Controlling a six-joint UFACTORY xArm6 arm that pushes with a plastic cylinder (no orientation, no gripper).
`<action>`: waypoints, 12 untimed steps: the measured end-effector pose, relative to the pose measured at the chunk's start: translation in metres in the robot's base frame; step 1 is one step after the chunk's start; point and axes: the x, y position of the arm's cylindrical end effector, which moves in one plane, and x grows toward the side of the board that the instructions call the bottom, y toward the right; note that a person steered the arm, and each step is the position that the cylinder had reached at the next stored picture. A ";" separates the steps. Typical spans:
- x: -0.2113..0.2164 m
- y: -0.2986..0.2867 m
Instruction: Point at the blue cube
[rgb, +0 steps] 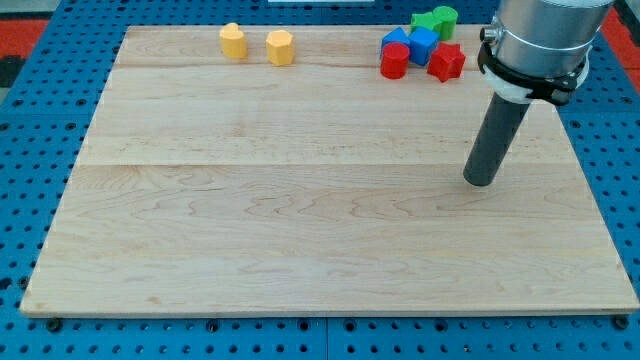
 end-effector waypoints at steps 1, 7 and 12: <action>0.000 0.000; -0.070 0.079; -0.235 0.102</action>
